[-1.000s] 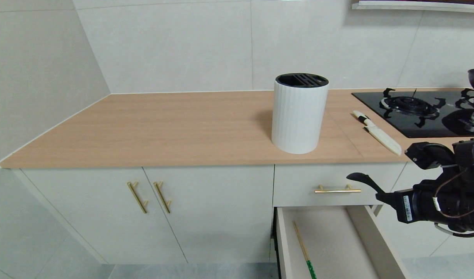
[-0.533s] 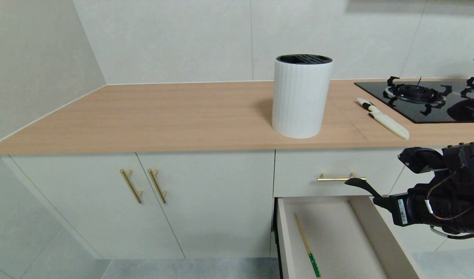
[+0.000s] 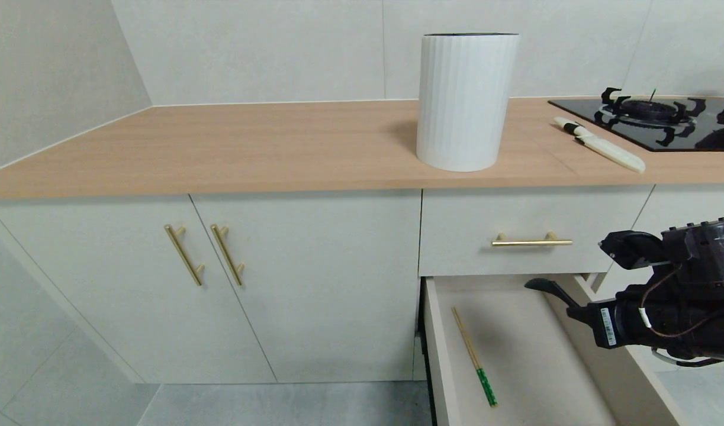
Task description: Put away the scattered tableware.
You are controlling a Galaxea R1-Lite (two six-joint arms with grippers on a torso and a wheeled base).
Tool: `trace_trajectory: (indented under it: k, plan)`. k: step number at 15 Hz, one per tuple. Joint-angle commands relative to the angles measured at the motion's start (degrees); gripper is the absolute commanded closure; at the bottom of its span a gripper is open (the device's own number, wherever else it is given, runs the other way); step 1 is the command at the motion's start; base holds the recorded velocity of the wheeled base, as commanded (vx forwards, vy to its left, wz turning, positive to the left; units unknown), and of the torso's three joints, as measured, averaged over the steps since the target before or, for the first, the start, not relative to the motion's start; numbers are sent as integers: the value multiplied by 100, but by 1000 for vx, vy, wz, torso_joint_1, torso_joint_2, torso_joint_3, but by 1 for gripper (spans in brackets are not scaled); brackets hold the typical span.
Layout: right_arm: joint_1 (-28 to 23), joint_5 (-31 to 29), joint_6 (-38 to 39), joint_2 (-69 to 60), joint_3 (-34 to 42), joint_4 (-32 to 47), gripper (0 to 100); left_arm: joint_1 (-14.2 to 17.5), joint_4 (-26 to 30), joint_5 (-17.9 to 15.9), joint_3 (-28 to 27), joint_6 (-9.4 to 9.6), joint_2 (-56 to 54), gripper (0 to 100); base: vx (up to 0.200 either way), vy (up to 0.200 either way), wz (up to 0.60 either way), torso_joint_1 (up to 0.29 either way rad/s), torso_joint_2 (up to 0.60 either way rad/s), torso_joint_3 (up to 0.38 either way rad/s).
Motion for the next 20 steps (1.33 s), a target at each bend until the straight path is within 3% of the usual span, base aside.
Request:
trace_trajectory:
  k: [1,5,12,16,20]
  plan:
    - [1,1,0,79,1,-3,100,-1,-6,1,0,-1,0,0,0,0,0,-129,452,305]
    - [1,1,8,203,1,-21,100,-1,-6,1,0,-1,0,0,0,0,0,-91,348,251]
    - [1,1,0,493,150,-363,100,-1,-6,1,0,-1,0,0,0,0,0,-5,23,12]
    - [10,-96,8,1204,229,-1040,100,-1,-6,1,0,-1,0,0,0,0,0,0,0,0]
    - [19,-509,404,2496,423,-2692,100,-1,-6,1,0,-1,0,0,0,0,0,0,0,0]
